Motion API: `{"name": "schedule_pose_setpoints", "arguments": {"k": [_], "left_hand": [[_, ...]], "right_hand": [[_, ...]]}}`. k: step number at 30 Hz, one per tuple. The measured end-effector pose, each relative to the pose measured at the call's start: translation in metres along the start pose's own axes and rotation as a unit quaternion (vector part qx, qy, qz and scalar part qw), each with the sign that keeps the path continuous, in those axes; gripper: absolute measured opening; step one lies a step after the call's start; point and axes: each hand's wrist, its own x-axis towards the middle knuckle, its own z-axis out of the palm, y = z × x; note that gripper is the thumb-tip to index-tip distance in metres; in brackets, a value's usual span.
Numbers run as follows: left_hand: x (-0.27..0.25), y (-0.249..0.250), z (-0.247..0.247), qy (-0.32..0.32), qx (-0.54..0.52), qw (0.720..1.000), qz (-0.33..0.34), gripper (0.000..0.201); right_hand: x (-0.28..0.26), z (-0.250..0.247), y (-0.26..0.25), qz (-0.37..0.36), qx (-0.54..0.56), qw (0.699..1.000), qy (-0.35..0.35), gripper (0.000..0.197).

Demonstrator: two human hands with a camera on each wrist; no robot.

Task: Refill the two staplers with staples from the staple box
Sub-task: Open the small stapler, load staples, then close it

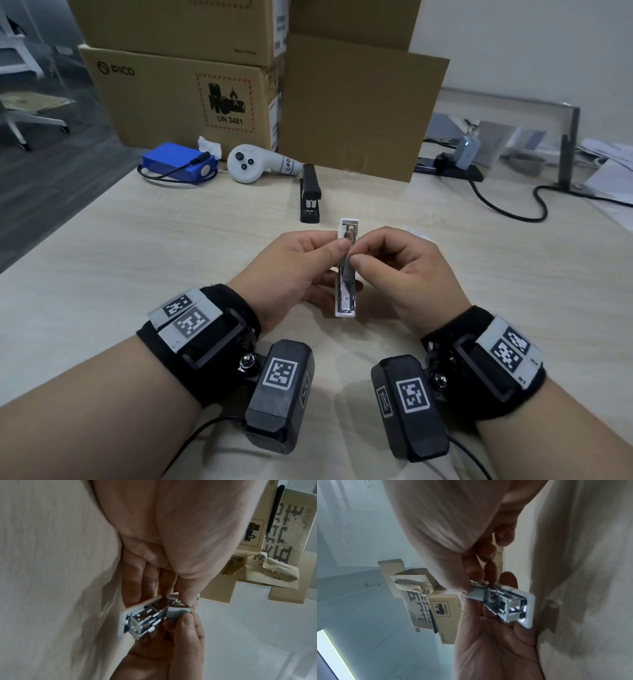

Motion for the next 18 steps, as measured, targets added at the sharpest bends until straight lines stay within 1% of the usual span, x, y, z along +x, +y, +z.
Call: {"name": "schedule_pose_setpoints", "arguments": {"k": [6,10,13,18], "left_hand": [[0.0009,0.0003,-0.0002,0.003,-0.005,1.000,-0.010,0.031],[0.0027,-0.0013,-0.0009,0.012,-0.011,1.000,-0.011,0.038],[0.0030,-0.0017,-0.0015,0.020,-0.025,0.999,-0.013,0.038],[0.0023,-0.0001,-0.0014,0.042,-0.047,0.998,-0.015,0.034]], "right_hand": [[0.0010,0.0001,0.0027,0.012,-0.026,1.000,-0.008,0.006],[0.0008,0.0007,0.0045,0.018,-0.049,0.998,-0.019,0.006],[0.0009,0.0009,0.0058,0.019,-0.053,0.998,-0.023,0.005],[0.0017,0.0007,0.0072,0.027,-0.047,0.998,-0.037,0.012]]}}
